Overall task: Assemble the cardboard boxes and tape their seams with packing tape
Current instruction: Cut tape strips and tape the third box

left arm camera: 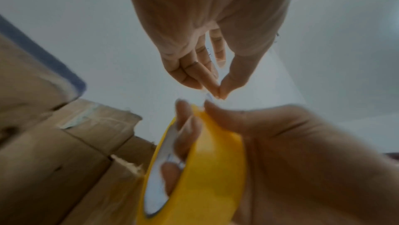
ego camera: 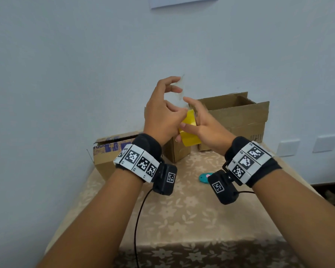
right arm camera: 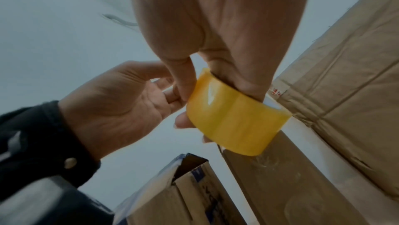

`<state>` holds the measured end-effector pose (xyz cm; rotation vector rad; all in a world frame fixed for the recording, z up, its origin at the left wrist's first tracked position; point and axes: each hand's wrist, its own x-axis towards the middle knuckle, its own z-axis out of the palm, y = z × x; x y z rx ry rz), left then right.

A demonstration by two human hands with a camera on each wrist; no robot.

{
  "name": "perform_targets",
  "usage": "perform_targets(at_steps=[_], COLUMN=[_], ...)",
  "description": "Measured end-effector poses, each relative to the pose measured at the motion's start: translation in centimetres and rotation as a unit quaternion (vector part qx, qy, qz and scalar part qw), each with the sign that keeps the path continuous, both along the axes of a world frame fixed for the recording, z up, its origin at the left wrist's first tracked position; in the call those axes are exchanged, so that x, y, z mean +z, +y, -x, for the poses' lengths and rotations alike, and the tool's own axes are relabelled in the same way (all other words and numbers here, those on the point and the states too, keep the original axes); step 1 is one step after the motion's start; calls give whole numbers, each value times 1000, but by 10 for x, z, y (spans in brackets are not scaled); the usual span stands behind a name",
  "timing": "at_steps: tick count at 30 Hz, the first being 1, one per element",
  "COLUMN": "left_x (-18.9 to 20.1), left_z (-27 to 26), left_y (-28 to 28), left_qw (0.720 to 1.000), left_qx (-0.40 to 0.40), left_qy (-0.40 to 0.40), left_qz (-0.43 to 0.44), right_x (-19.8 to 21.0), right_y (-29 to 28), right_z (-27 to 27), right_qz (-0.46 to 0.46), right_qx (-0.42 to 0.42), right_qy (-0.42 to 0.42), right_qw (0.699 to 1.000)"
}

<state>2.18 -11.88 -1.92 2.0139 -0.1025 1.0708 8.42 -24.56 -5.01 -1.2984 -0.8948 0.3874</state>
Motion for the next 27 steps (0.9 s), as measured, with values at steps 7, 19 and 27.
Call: perform_targets(at_steps=[7, 19, 27], left_x=[46, 9, 7], left_z=[7, -2, -2], left_y=[13, 20, 14], left_qw=[982, 970, 987], left_qx=[-59, -71, -55], left_qy=[-92, 89, 96], left_qz=[153, 214, 114], right_x=[-35, -13, -8], right_y=[-7, 2, -2], right_z=[-21, -15, -13], right_qz=[37, -41, -117], right_qx=[-101, -45, -26], right_qy=[-7, 39, 114], right_qw=[994, 997, 986])
